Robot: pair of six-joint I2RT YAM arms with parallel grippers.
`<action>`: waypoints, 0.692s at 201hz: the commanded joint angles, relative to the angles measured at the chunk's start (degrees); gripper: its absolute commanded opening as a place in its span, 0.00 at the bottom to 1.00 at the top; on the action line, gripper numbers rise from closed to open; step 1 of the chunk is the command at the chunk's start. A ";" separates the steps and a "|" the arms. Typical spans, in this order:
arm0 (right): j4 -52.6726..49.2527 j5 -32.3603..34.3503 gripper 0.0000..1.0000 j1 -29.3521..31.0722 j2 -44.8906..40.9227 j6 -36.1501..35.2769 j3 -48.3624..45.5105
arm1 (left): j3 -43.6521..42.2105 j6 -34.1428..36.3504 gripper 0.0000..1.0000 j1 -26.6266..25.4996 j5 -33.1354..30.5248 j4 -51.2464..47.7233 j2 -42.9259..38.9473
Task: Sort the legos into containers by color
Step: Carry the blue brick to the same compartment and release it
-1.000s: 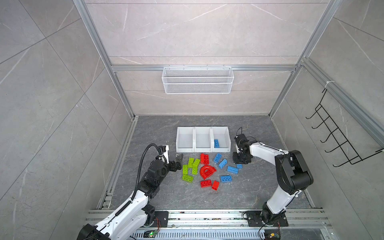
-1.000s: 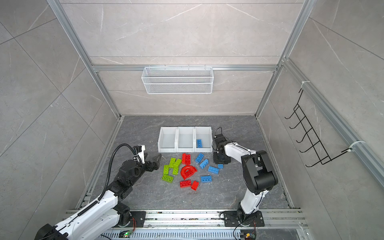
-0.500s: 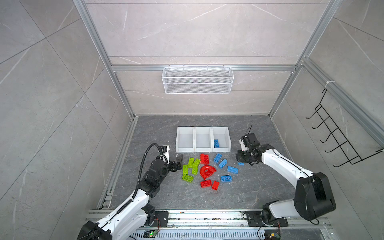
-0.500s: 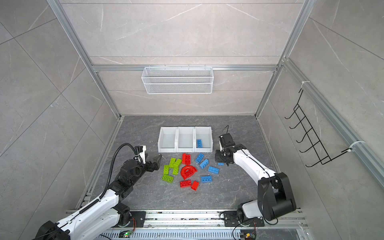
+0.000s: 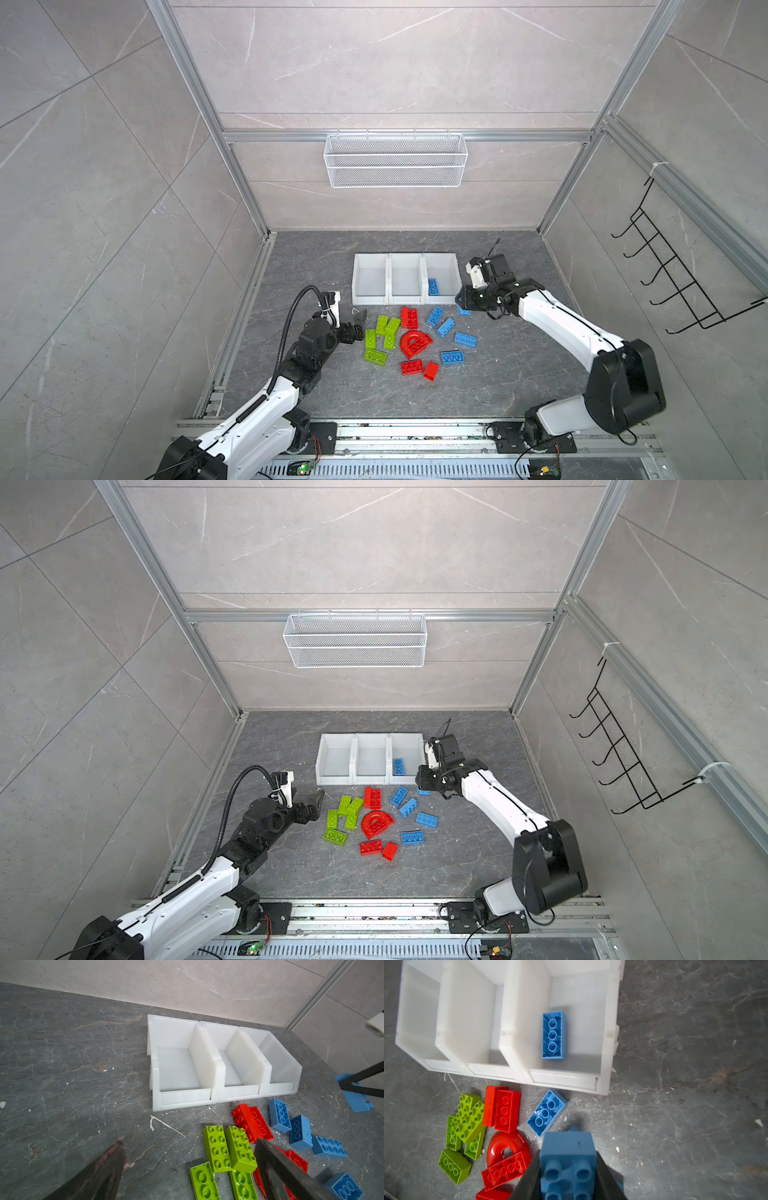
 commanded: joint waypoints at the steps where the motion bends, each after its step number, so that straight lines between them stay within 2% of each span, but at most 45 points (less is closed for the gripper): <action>1: 1.70 3.95 0.27 2.38 5.10 -1.29 6.73 | 0.66 1.07 1.00 -0.27 -0.17 2.94 -1.12; 78: -0.68 9.89 0.28 2.95 21.14 -2.85 22.12 | 1.05 0.80 1.00 -0.21 -0.60 1.87 -1.96; 139: 0.42 12.51 0.28 2.91 27.05 -3.53 24.49 | 1.10 0.80 1.00 -0.24 -1.57 1.70 -1.68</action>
